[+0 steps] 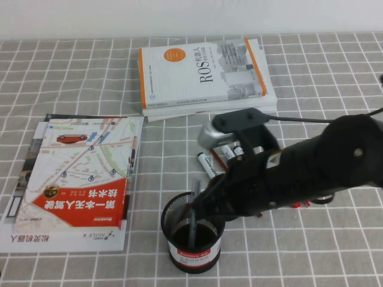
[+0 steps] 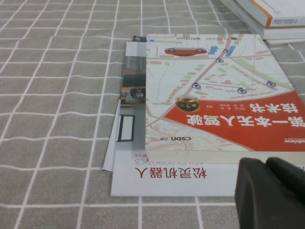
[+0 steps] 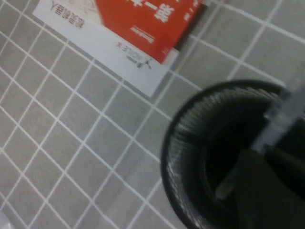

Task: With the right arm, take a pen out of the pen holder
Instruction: 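Take a marker out of the pen holder and lay it on the table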

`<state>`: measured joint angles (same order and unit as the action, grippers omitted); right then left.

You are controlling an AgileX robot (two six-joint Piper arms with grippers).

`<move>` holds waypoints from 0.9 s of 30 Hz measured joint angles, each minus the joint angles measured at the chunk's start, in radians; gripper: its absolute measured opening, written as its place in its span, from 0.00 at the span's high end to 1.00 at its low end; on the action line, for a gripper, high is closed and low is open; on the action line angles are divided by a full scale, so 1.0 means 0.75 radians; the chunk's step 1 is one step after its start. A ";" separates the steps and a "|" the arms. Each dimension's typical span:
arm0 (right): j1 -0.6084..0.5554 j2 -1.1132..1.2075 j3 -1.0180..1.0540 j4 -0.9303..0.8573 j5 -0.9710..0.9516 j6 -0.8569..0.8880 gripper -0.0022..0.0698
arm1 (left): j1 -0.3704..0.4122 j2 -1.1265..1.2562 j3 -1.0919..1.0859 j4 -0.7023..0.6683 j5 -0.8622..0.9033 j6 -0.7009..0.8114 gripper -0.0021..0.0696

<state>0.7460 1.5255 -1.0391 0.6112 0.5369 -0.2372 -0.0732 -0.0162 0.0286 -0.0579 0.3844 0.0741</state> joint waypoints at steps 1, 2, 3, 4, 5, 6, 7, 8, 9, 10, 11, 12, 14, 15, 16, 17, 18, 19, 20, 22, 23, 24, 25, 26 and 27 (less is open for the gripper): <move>0.014 0.009 -0.010 0.000 -0.018 0.000 0.98 | 0.000 0.000 0.000 0.000 0.000 0.000 0.98; 0.023 0.018 -0.017 0.000 -0.031 0.000 0.96 | 0.000 0.000 0.000 0.000 0.000 0.000 0.98; 0.031 0.024 -0.026 0.000 -0.052 0.000 0.94 | 0.000 0.000 0.000 0.000 0.000 0.000 0.98; 0.037 0.030 -0.028 0.003 -0.073 0.000 0.90 | 0.000 0.000 0.000 0.000 0.000 0.000 0.98; 0.040 0.033 -0.031 0.006 -0.091 0.000 0.85 | 0.000 0.000 0.000 0.000 0.000 0.000 0.98; 0.042 0.033 -0.031 0.014 -0.110 0.001 0.79 | 0.000 0.000 0.000 0.000 0.000 0.000 0.98; 0.042 0.033 -0.032 0.023 -0.129 0.001 0.72 | 0.000 0.000 0.000 0.000 0.000 0.000 0.98; 0.042 0.033 -0.035 0.031 -0.145 0.001 0.65 | 0.000 0.000 0.000 0.000 0.000 0.000 0.98; 0.042 0.033 -0.035 0.046 -0.165 0.001 0.59 | 0.000 0.000 0.000 0.000 0.000 0.000 0.98; 0.042 0.033 -0.036 0.062 -0.182 0.001 0.54 | 0.000 0.000 0.000 0.000 0.000 0.000 0.98; 0.042 0.033 -0.036 0.081 -0.192 0.001 0.51 | 0.000 0.000 0.000 0.000 0.000 0.000 0.98; 0.042 0.033 -0.036 0.100 -0.206 0.001 0.49 | 0.000 0.000 0.000 0.000 0.000 0.000 0.98; 0.042 0.033 -0.036 0.124 -0.236 0.003 0.46 | 0.000 0.000 0.000 0.000 0.000 0.000 0.98; 0.036 0.033 -0.036 0.146 -0.244 0.003 0.46 | 0.000 0.000 0.000 0.000 0.000 0.000 0.98; 0.033 0.033 -0.036 0.161 -0.254 0.003 0.45 | 0.000 0.000 0.000 0.000 0.000 0.000 0.98; 0.025 0.033 -0.032 0.176 -0.260 0.003 0.45 | 0.000 0.000 0.000 0.000 0.000 0.000 0.98; 0.017 0.033 -0.024 0.195 -0.272 0.003 0.45 | 0.000 0.000 0.000 0.000 0.000 0.000 0.98; 0.008 0.033 -0.013 0.217 -0.287 0.003 0.45 | 0.000 0.000 0.000 0.000 0.000 0.000 0.98; 0.003 0.033 0.001 0.239 -0.305 0.003 0.45 | 0.000 0.000 0.000 0.000 0.000 0.000 0.98; -0.010 0.033 0.031 0.274 -0.352 0.003 0.45 | 0.000 0.000 0.000 0.000 0.000 0.000 0.98; -0.014 0.033 0.044 0.288 -0.373 0.003 0.45 | 0.000 0.000 0.000 0.000 0.000 0.000 0.98; -0.016 0.033 0.059 0.301 -0.397 0.003 0.45 | 0.000 0.000 0.000 0.000 0.000 0.000 0.98; -0.016 0.033 0.074 0.313 -0.417 0.003 0.44 | 0.000 0.000 0.000 0.000 0.000 0.000 0.98; -0.016 0.035 0.081 0.319 -0.429 0.003 0.44 | 0.000 0.000 0.000 0.000 0.000 0.000 0.98; -0.016 0.037 0.083 0.323 -0.432 0.003 0.44 | 0.000 0.000 0.000 0.000 0.000 0.000 0.98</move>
<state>0.7337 1.5531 -0.9768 0.8531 0.2129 -0.2351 -0.0732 -0.0162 0.0286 -0.0579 0.3844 0.0741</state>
